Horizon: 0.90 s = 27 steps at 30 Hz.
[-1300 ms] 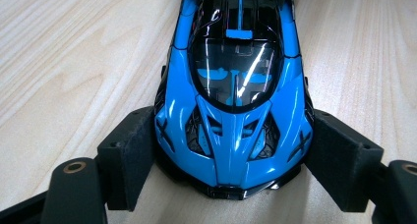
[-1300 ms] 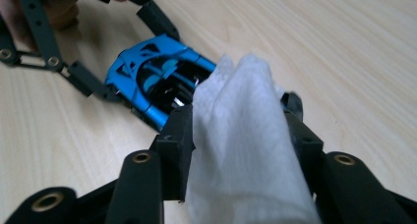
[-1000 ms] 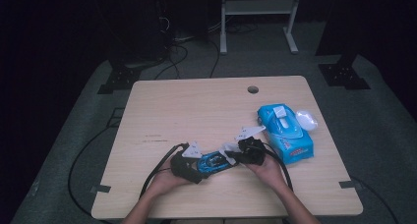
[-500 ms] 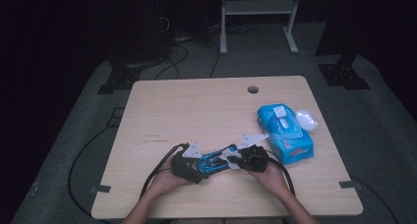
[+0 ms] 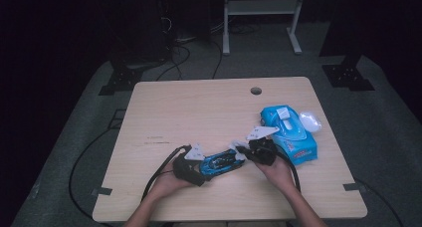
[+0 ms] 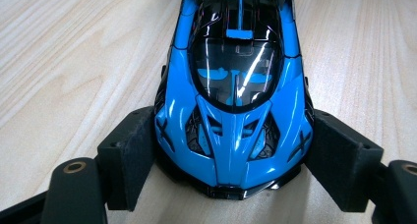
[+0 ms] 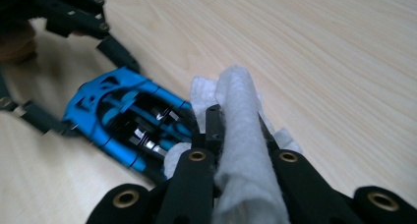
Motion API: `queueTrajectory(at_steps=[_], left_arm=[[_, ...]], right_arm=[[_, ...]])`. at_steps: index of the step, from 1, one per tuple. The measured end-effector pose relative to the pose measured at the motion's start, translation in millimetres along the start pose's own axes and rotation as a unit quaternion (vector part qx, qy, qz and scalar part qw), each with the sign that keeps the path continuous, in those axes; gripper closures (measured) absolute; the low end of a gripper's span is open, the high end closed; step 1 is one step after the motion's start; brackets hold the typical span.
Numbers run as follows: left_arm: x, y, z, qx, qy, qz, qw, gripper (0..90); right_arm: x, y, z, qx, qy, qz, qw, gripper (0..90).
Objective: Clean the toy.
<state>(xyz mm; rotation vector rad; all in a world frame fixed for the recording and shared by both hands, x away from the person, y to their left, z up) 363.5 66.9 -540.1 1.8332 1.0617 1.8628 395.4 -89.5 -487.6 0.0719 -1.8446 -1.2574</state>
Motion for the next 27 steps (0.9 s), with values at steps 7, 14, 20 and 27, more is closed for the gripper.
queueTrajectory(at_steps=[7, 14, 20, 27], left_arm=[[0.7, -0.6, 0.2, 0.002, -0.003, 0.001, 1.0000, 23.9], [0.2, -0.1, 0.4, -0.001, -0.002, 0.003, 1.0000, 23.9], [0.2, -0.3, 0.5, -0.001, -0.002, 0.002, 1.0000, 23.9], [-0.2, -0.1, 0.2, 0.002, -0.002, -0.005, 1.0000, 23.9]], right_arm=[[-30.4, -2.2, 8.1, 0.002, 0.015, 0.027, 0.9995, 83.8], [-15.2, -3.4, -6.8, -0.003, -0.010, 0.019, 0.9998, 83.9], [-18.6, -3.2, -3.4, -0.002, -0.005, 0.021, 0.9998, 83.8], [6.8, -24.3, -12.1, -0.019, 0.006, 0.029, 0.9994, 83.9]])
Point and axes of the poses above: each handheld gripper's, and its own axes: x roughly backward along the jaws, y roughly out of its top, z roughly to its left, the point moved 9 cm from there along -x, roughly forward along the jaws, and after that the axes turned 9 degrees about -y, right-handed, at the moved point
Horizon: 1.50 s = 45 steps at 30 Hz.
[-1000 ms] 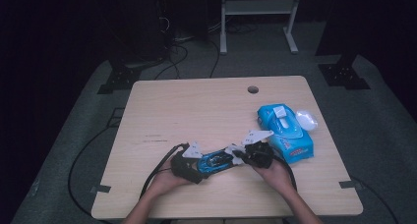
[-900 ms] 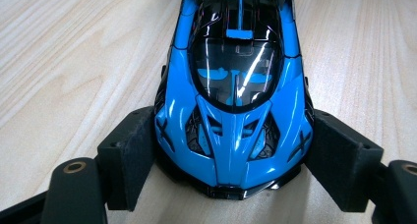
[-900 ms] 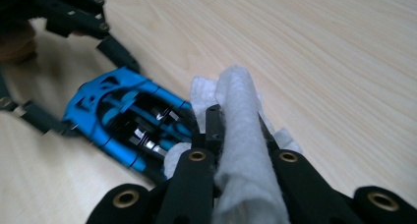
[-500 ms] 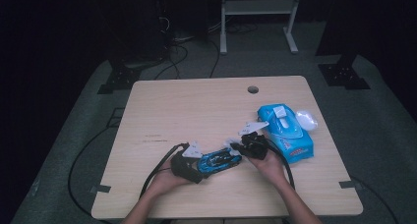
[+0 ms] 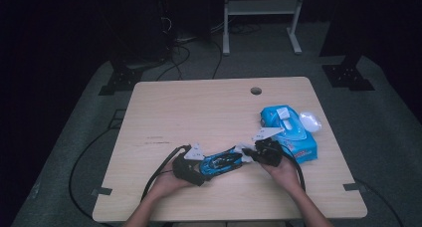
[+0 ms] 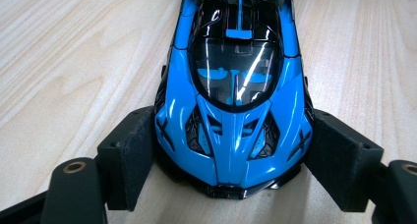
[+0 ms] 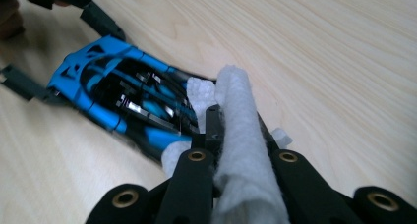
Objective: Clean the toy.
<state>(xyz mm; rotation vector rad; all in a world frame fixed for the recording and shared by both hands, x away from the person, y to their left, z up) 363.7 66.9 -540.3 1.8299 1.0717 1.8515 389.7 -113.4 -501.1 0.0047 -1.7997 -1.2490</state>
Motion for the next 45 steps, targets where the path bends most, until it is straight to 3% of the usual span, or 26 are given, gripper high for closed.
queueTrajectory(at_steps=[3, 7, 14, 19, 28, 35, 39, 43, 45], left_arm=[[0.0, -0.1, 0.0, -0.001, 0.001, 0.001, 1.0000, 23.8], [0.0, -0.2, -0.1, -0.001, 0.002, 0.001, 1.0000, 23.8], [-0.3, 0.1, -0.1, -0.002, 0.000, -0.001, 1.0000, 23.9], [0.0, -0.1, -0.1, -0.001, -0.001, 0.000, 1.0000, 23.9], [-0.1, 0.0, 0.3, -0.002, 0.001, 0.002, 1.0000, 23.9], [-0.1, 0.0, 0.5, -0.004, 0.001, 0.003, 1.0000, 23.9], [-0.1, 0.0, 0.6, -0.005, 0.000, 0.004, 1.0000, 23.9], [-0.1, 0.1, 0.5, -0.005, 0.000, 0.005, 1.0000, 23.9], [-0.1, 0.1, 0.5, -0.005, 0.000, 0.006, 1.0000, 23.9]], right_arm=[[4.5, -4.5, 1.0, 0.002, 0.004, -0.001, 1.0000, 83.9], [2.2, -7.6, 8.4, 0.026, 0.001, 0.009, 0.9996, 83.9], [-15.6, 16.3, -0.1, -0.003, -0.001, -0.013, 0.9999, 83.9], [-21.5, 16.6, 6.3, 0.013, 0.009, 0.000, 0.9999, 83.9], [6.1, -8.0, 9.8, 0.017, 0.021, 0.007, 0.9996, 83.9], [8.0, -8.7, 18.7, 0.019, 0.025, -0.006, 0.9995, 83.8], [10.3, -8.6, 17.7, -0.002, 0.049, -0.011, 0.9987, 83.9], [9.6, -5.2, 24.6, 0.001, 0.061, -0.015, 0.9981, 83.9], [5.9, -3.2, 31.0, 0.014, 0.059, -0.012, 0.9981, 83.8]])
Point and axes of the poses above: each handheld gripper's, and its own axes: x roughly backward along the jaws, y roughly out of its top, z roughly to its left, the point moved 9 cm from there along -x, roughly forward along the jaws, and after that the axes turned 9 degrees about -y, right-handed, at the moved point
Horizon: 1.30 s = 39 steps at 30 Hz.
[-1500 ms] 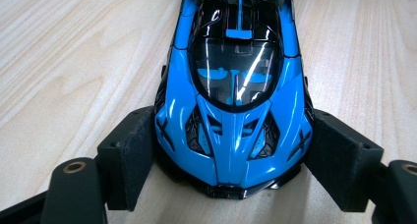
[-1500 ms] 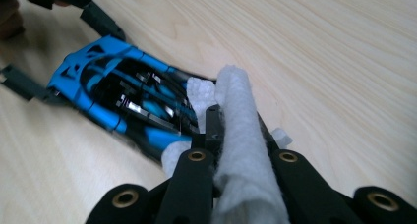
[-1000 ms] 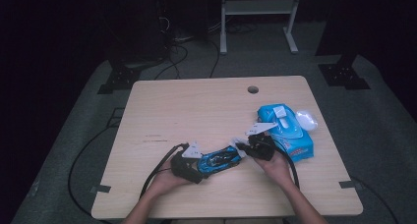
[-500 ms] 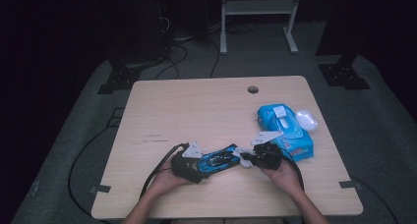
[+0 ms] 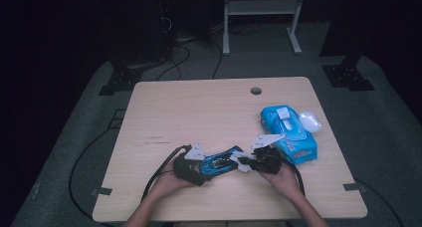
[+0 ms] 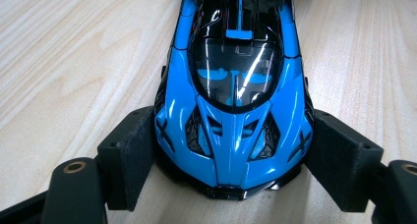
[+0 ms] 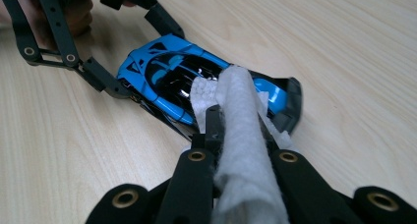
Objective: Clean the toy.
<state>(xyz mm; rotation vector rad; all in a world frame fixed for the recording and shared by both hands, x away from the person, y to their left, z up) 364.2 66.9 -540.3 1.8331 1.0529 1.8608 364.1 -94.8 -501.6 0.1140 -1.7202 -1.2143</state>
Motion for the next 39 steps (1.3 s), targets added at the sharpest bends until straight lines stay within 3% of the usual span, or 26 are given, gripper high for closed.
queueTrajectory(at_steps=[5, 9, 14, 15, 17, 20, 22, 24, 29, 34, 39], left_arm=[[0.4, -0.5, -1.1, -0.001, 0.000, 0.007, 1.0000, 23.4], [1.4, -1.3, -1.4, -0.002, -0.001, 0.008, 1.0000, 23.5], [-0.3, 0.2, -1.4, -0.001, 0.000, 0.007, 1.0000, 23.7], [-0.1, -0.1, -1.5, 0.001, 0.000, 0.007, 1.0000, 23.7], [1.1, -1.0, -2.0, 0.007, 0.000, 0.004, 1.0000, 23.6], [2.0, -1.8, -1.8, 0.005, 0.002, 0.008, 1.0000, 23.5], [1.7, -1.4, -1.8, 0.004, 0.002, 0.009, 1.0000, 23.6], [1.1, -0.7, -1.8, 0.005, 0.001, 0.008, 1.0000, 23.6], [0.5, -0.2, -2.1, 0.005, 0.002, 0.011, 0.9999, 23.6], [0.8, -0.7, -2.0, 0.002, 0.002, 0.014, 0.9999, 23.6], [1.2, -1.0, -2.2, 0.005, 0.001, 0.008, 1.0000, 23.7]], right_arm=[[-2.6, -2.9, -7.3, -0.007, -0.004, 0.002, 1.0000, 83.9], [-4.2, -1.2, -3.5, 0.003, -0.011, 0.004, 0.9999, 84.0], [-12.3, 2.6, 15.0, 0.014, 0.008, -0.002, 0.9999, 84.0], [-18.6, 4.3, 26.7, 0.030, 0.016, -0.004, 0.9994, 84.0], [-20.7, 5.8, 28.9, 0.040, 0.014, -0.001, 0.9991, 83.9], [-16.9, 4.8, 18.4, 0.030, 0.001, 0.001, 0.9996, 83.9], [-14.1, 3.0, 11.1, 0.008, 0.003, 0.003, 1.0000, 83.9], [-14.7, 3.5, 12.7, 0.008, 0.006, 0.002, 0.9999, 84.0], [-30.3, 18.8, 43.5, 0.022, 0.054, -0.007, 0.9983, 83.8], [-54.5, 33.4, 75.4, 0.040, 0.093, 0.011, 0.9948, 83.8], [-72.3, 41.4, 86.6, 0.040, 0.107, 0.025, 0.9932, 83.9]])
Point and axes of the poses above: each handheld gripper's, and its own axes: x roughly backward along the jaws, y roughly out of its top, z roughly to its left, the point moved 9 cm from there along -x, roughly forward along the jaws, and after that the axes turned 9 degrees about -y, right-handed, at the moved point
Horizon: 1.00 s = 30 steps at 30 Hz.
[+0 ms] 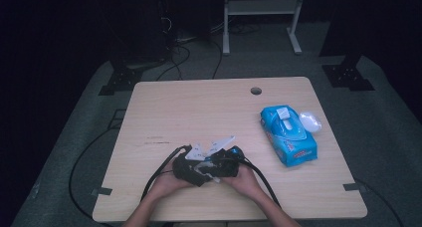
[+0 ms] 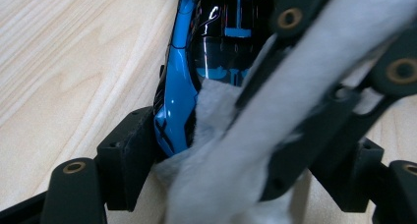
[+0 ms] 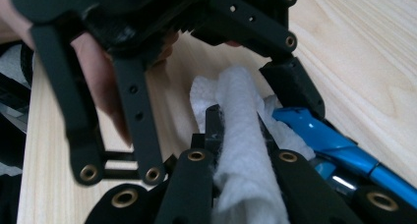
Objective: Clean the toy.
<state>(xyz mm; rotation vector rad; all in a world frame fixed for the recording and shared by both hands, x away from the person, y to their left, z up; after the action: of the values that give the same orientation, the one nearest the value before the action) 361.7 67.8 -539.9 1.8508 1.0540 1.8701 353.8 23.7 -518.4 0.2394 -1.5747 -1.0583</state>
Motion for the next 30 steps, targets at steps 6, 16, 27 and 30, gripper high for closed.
queueTrajectory(at_steps=[6, 16, 27, 30], left_arm=[[-0.9, 0.8, 0.3, 0.000, 0.001, -0.004, 1.0000, 23.7], [-1.3, 0.9, 0.6, -0.003, 0.003, -0.005, 1.0000, 23.6], [1.3, -1.3, 3.1, 0.023, -0.007, 0.000, 0.9997, 13.6], [6.0, 1.4, 2.8, 0.036, -0.020, -0.019, 0.9989, 12.4]], right_arm=[[13.1, 1.7, -30.0, -0.015, -0.047, -0.006, 0.9987, 84.2], [32.9, 5.4, -49.0, -0.035, -0.070, -0.029, 0.9965, 84.1], [72.5, -40.8, -71.3, -0.062, -0.044, 0.013, 0.9970, 83.5], [72.9, -46.0, -69.6, -0.065, -0.040, 0.012, 0.9970, 83.4]])
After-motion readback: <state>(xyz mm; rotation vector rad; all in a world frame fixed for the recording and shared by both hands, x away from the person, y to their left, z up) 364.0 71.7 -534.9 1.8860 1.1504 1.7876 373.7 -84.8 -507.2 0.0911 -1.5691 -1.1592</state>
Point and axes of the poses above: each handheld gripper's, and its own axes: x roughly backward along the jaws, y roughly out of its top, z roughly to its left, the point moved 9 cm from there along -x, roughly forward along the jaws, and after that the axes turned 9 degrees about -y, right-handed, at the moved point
